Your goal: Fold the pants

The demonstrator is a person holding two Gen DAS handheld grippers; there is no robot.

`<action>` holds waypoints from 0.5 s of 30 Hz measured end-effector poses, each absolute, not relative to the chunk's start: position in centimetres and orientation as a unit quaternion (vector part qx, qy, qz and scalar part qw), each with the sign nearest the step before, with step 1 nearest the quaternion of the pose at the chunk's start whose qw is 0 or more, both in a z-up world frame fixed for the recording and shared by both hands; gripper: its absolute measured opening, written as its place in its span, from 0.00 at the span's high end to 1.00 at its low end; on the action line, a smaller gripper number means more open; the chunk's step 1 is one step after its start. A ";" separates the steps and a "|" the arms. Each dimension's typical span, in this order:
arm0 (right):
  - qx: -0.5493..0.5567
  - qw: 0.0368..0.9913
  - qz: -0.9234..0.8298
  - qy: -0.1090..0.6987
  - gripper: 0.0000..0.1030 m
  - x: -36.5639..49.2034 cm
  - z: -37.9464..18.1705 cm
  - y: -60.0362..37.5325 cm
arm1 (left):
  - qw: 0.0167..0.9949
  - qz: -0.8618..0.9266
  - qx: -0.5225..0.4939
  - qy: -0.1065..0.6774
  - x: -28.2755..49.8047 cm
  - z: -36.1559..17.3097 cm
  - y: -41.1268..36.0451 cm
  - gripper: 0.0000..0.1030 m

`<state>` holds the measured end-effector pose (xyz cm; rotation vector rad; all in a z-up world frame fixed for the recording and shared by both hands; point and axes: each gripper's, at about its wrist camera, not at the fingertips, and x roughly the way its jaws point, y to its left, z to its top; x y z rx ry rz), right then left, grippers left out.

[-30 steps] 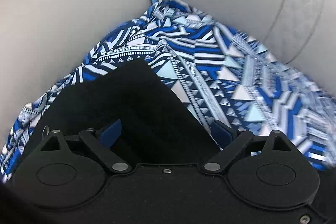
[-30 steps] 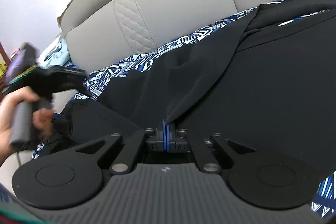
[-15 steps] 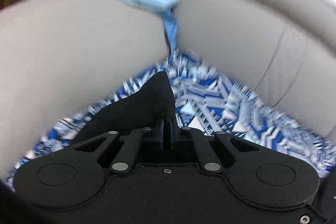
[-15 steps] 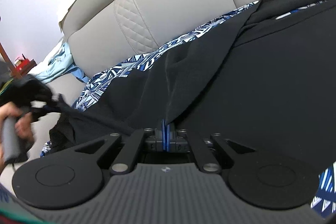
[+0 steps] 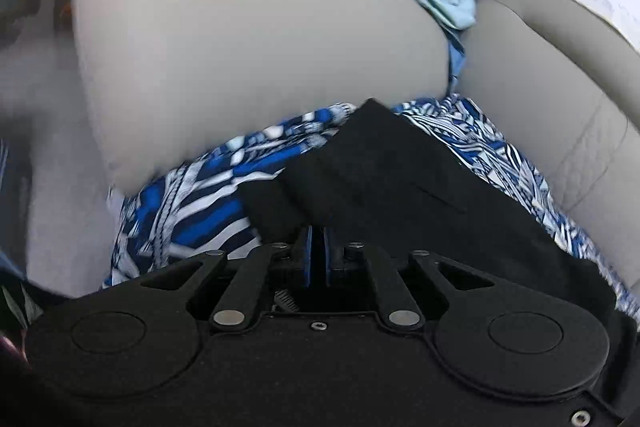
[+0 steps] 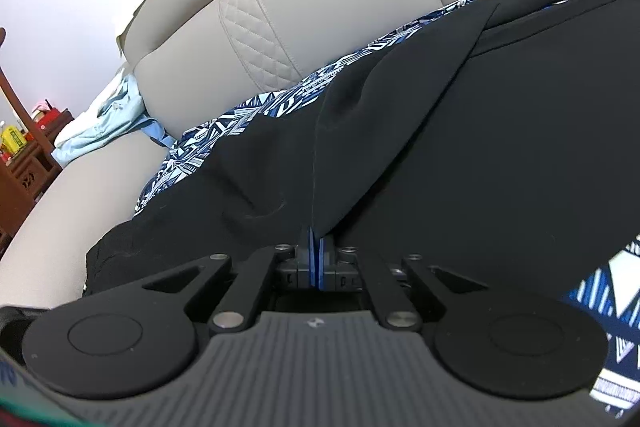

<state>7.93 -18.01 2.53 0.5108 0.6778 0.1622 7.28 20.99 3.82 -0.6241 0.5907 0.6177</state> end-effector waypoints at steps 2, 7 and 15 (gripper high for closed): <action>0.250 0.907 0.080 0.328 0.96 7.7 2.4 -18.2 | 0.868 0.277 -0.301 0.280 7.3 3.7 21.3 0.93; 0.252 0.908 0.074 0.326 0.96 7.5 2.4 -18.2 | 0.874 0.259 -0.319 0.257 7.6 4.3 21.9 0.49; 0.247 0.911 0.073 0.323 0.96 7.5 2.4 -17.9 | 0.864 0.237 -0.370 0.247 9.8 4.1 23.2 0.35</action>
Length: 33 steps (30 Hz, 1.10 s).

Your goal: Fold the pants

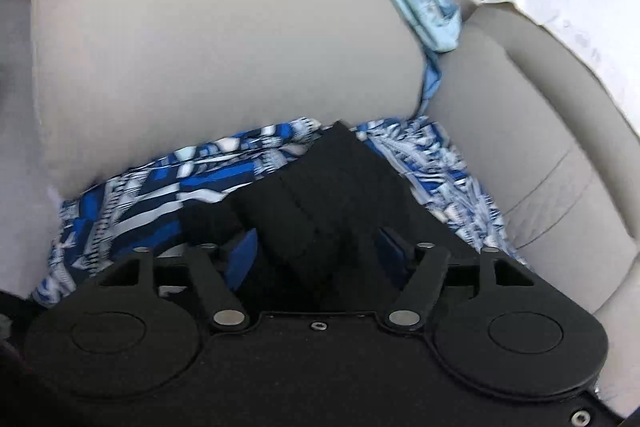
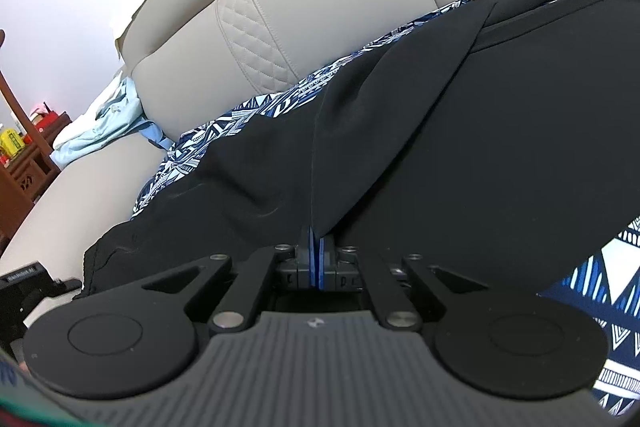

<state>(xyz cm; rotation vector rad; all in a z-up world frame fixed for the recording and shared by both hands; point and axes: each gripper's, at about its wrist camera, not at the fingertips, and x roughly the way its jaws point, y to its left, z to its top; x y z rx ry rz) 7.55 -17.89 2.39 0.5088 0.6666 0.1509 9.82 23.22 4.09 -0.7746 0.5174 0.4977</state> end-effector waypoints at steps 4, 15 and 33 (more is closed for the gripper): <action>0.242 0.914 0.075 0.318 0.91 7.6 2.3 -17.7 | 0.857 0.280 -0.330 0.281 11.8 3.7 23.3 0.85; 0.270 0.921 0.014 0.279 0.67 11.1 2.5 -20.1 | 0.878 0.299 -0.272 0.257 9.2 5.3 22.0 0.86; 0.243 0.930 -0.113 0.251 0.96 22.3 6.6 -29.6 | 0.861 0.312 -0.267 0.300 10.5 4.2 22.4 0.85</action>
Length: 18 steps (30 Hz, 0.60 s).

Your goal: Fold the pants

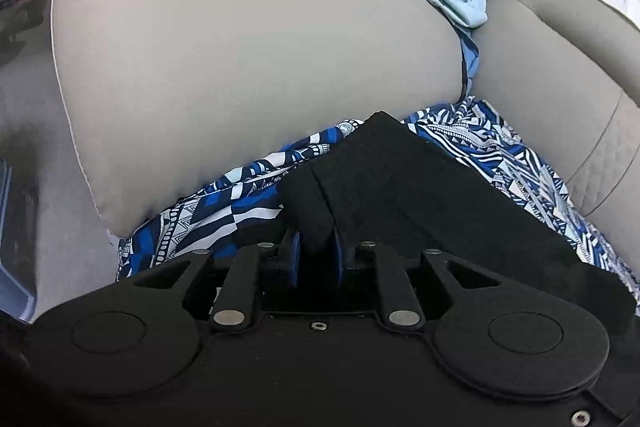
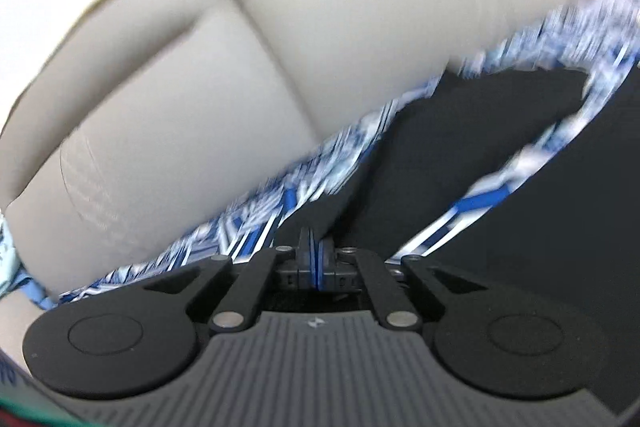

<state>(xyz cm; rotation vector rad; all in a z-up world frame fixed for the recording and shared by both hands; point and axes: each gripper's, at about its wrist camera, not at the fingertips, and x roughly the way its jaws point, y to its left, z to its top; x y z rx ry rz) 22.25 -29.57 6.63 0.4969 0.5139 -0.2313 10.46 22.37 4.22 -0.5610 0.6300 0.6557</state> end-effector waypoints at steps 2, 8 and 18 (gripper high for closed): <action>0.219 0.940 -0.123 0.232 0.96 19.3 7.3 -29.9 | 0.860 0.313 -0.265 0.304 10.6 4.3 22.5 0.85; 0.227 0.929 -0.150 0.250 0.96 10.4 5.0 -31.7 | 0.854 0.312 -0.276 0.313 10.4 4.7 22.8 0.85; 0.207 0.924 -0.204 0.248 0.70 4.5 3.0 -31.5 | 0.852 0.331 -0.241 0.327 10.7 4.6 22.4 0.83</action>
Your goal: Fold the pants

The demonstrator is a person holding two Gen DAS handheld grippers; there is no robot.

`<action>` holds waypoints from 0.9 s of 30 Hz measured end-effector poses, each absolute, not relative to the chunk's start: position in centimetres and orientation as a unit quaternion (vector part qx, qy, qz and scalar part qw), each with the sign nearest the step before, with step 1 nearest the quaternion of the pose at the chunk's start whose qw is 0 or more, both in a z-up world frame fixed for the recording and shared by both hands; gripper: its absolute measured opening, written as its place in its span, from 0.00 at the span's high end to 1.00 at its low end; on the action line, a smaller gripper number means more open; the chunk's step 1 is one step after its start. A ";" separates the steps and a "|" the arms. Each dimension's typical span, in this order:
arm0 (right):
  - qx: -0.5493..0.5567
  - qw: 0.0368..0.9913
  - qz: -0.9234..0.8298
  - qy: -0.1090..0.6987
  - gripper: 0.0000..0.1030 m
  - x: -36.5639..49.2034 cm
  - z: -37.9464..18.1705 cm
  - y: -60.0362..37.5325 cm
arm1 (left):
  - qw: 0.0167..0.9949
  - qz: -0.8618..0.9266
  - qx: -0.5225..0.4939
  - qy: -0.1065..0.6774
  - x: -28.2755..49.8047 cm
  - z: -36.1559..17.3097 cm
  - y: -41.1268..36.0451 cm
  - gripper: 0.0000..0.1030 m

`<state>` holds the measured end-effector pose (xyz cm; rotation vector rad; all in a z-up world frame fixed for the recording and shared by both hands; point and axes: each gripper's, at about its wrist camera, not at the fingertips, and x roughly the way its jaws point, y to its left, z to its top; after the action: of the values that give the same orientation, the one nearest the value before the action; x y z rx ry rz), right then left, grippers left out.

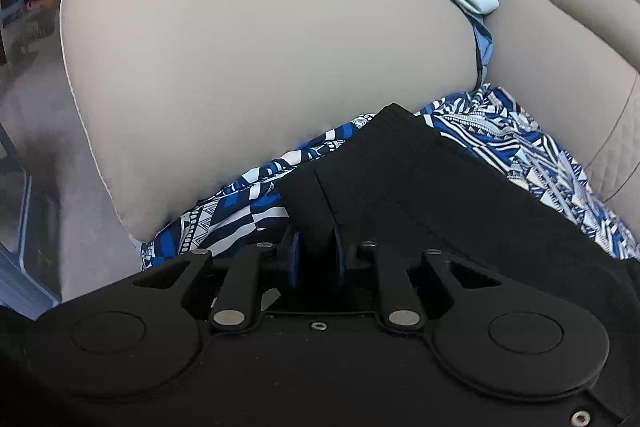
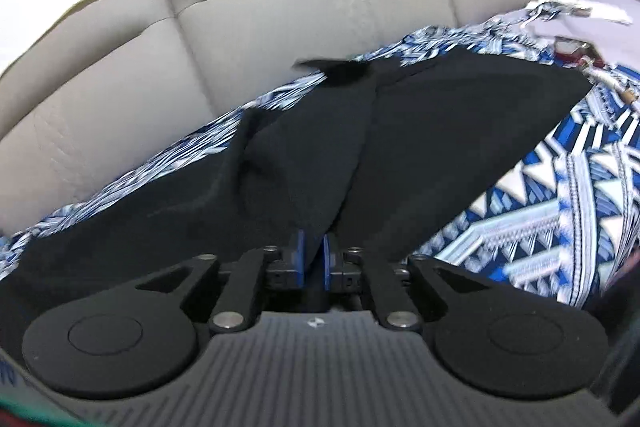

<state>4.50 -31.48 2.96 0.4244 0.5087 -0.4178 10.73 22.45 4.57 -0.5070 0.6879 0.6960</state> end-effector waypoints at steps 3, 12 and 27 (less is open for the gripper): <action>0.237 0.915 -0.232 0.230 0.60 6.2 3.3 -34.5 | 0.852 0.333 -0.236 0.329 10.8 4.4 22.3 0.82; 0.136 0.934 -0.238 0.230 0.25 15.9 7.2 -41.9 | 0.844 0.342 -0.246 0.332 11.1 4.1 22.6 0.80; 0.108 0.917 -0.205 0.325 0.97 25.4 6.9 -47.4 | 0.824 0.382 -0.256 0.330 12.0 4.0 22.2 0.78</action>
<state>25.42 -47.44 6.92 0.2220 0.6687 -0.4226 11.98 22.19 4.00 -0.5435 0.7015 0.8125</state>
